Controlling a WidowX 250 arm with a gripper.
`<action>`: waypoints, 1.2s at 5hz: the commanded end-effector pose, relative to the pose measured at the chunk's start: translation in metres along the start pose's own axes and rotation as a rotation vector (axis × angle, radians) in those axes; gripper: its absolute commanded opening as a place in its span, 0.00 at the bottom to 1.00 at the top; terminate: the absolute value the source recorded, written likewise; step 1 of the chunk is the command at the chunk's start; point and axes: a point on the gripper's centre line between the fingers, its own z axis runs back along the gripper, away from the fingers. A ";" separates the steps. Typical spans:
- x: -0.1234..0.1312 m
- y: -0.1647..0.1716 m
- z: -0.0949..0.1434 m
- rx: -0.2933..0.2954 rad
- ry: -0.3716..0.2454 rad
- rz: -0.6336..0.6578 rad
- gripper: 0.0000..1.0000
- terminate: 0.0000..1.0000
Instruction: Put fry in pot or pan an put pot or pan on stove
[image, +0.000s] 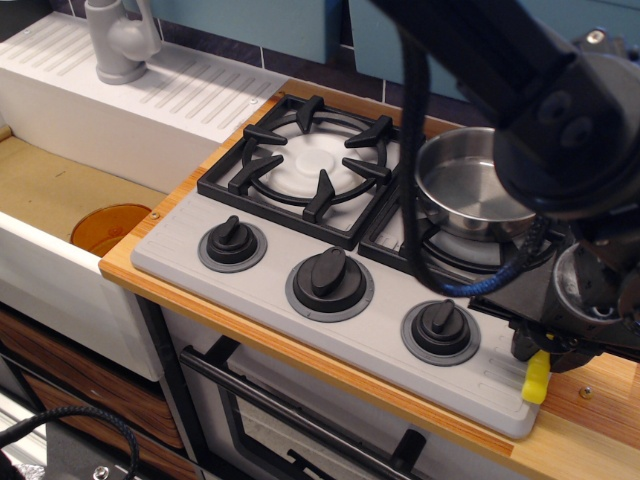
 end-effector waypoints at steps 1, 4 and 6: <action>0.026 0.010 0.070 0.003 0.086 0.002 0.00 0.00; 0.105 0.040 0.090 0.028 0.158 -0.052 0.00 0.00; 0.142 0.053 0.065 -0.003 0.142 -0.085 0.00 0.00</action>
